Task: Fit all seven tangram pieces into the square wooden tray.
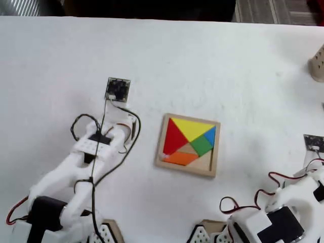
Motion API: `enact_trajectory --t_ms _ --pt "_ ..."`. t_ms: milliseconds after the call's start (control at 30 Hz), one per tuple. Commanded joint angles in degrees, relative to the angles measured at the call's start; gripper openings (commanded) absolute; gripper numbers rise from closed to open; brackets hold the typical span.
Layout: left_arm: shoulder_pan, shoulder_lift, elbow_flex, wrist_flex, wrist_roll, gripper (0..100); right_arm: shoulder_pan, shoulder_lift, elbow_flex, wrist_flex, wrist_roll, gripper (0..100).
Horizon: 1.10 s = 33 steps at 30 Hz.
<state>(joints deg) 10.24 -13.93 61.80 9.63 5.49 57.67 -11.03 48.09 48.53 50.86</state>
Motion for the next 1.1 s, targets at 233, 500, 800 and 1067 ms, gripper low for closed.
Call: enact_trajectory --t_ms 233,500,800,1067 --pt "0.0 -0.5 -1.8 0.0 -0.4 2 -3.5 -1.6 -11.8 11.3 -3.5 8.0" --pt "0.0 -0.5 -1.8 0.0 -0.4 2 -20.5 -1.6 -19.2 17.5 -3.1 8.0" --pt "-0.5 -0.5 -2.0 0.1 -0.4 2 -44.1 -1.5 -20.7 17.6 -3.6 8.0" --pt "-7.2 -0.5 -5.2 0.4 0.2 2 -60.5 -0.8 -20.3 17.7 -7.6 8.0"
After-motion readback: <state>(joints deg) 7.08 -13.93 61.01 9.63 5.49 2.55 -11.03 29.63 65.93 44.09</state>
